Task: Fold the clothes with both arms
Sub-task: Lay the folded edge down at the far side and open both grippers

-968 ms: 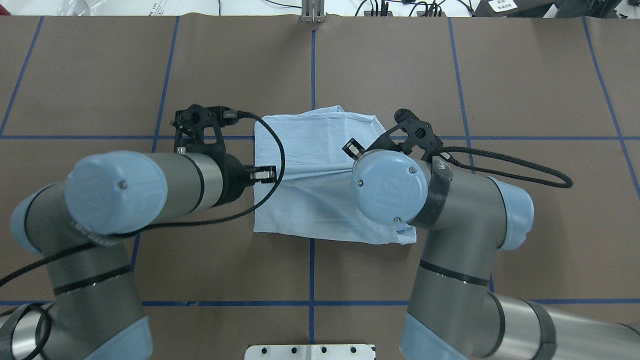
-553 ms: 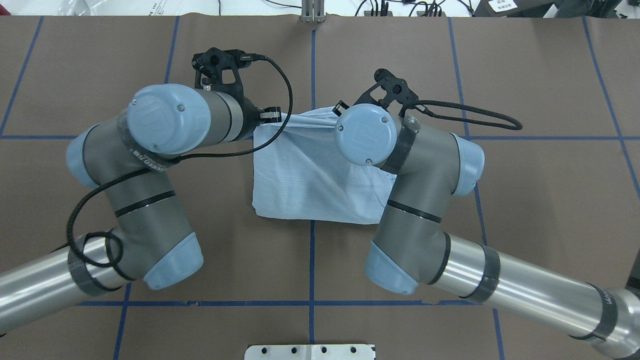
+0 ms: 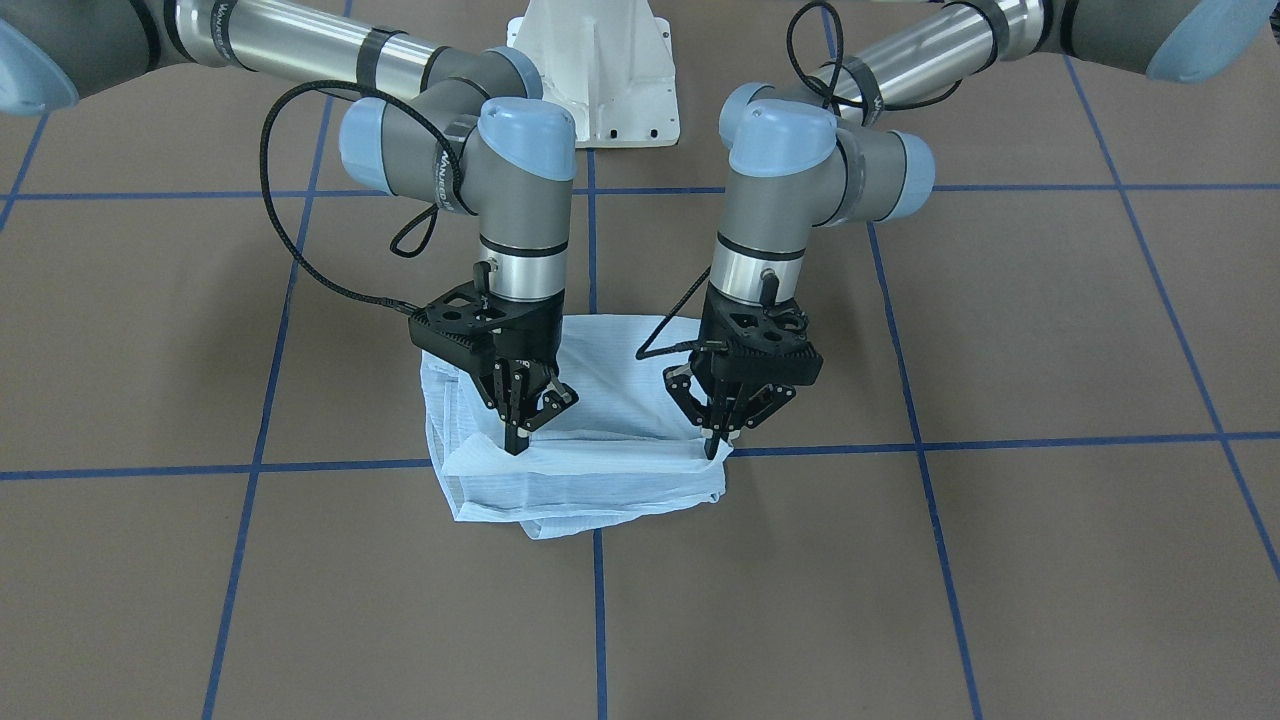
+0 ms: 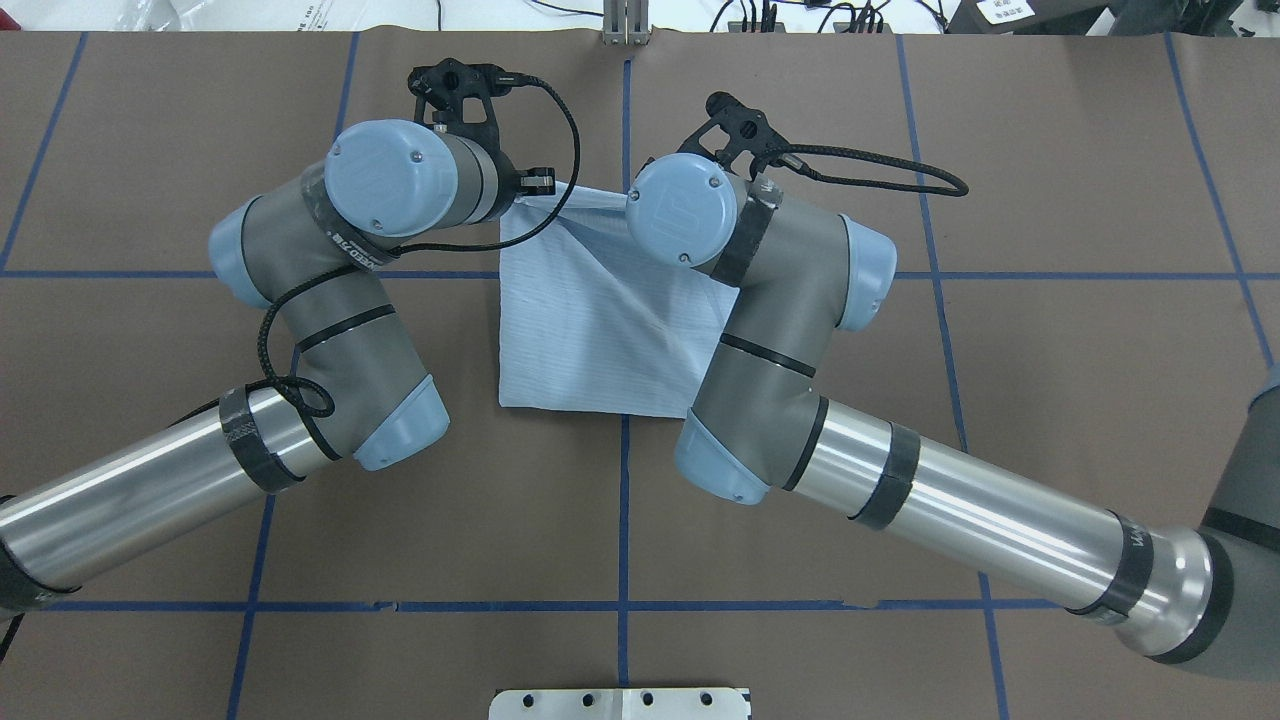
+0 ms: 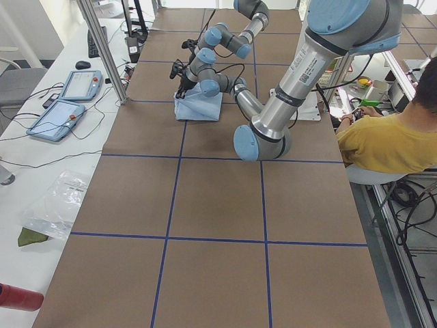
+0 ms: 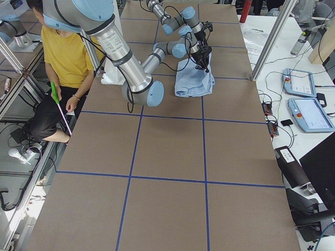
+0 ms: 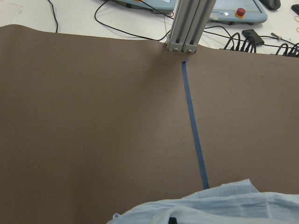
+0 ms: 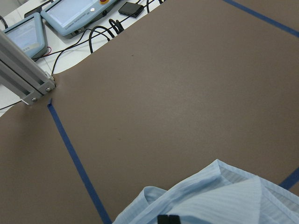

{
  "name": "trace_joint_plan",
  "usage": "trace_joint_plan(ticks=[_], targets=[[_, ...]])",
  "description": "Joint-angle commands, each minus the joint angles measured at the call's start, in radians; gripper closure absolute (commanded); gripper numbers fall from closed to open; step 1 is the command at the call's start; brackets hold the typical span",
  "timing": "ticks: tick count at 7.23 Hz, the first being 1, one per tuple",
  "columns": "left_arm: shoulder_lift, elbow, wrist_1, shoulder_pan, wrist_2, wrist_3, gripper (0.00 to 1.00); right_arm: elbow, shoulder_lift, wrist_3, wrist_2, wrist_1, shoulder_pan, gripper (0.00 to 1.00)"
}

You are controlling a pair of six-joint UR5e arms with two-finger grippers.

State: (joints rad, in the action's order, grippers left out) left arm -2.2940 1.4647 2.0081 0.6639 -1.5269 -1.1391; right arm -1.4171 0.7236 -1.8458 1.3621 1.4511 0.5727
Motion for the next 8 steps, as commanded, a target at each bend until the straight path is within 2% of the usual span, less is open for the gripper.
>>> trace_joint_plan(ticks=[1,2,3,4,5,6,7,8], targets=[[-0.037,-0.134,0.068,0.002,0.002,0.015,1.00,0.128,-0.050,0.035,0.002,-0.095,0.007,1.00],[-0.039,-0.171,0.105,0.002,0.001,0.066,1.00,0.132,-0.050,0.061,0.000,-0.095,0.009,1.00],[-0.036,-0.182,0.107,0.003,0.001,0.111,0.27,0.133,-0.050,0.107,0.009,-0.095,0.018,0.19],[-0.029,-0.175,0.154,0.014,-0.009,0.198,0.00,0.133,-0.056,0.188,0.040,-0.095,0.032,0.00],[-0.015,-0.149,0.176,0.023,-0.025,0.223,0.00,0.126,-0.065,0.219,0.155,-0.087,0.076,0.00],[0.025,-0.086,0.172,0.040,-0.126,0.225,0.00,0.116,-0.070,0.258,0.228,-0.084,0.105,0.00],[0.107,0.027,0.170,0.063,-0.209,0.278,0.00,0.097,-0.062,0.281,0.267,-0.083,0.127,0.00],[0.167,0.124,0.147,0.075,-0.222,0.320,0.00,0.025,-0.020,0.333,0.334,-0.048,0.157,0.00]])
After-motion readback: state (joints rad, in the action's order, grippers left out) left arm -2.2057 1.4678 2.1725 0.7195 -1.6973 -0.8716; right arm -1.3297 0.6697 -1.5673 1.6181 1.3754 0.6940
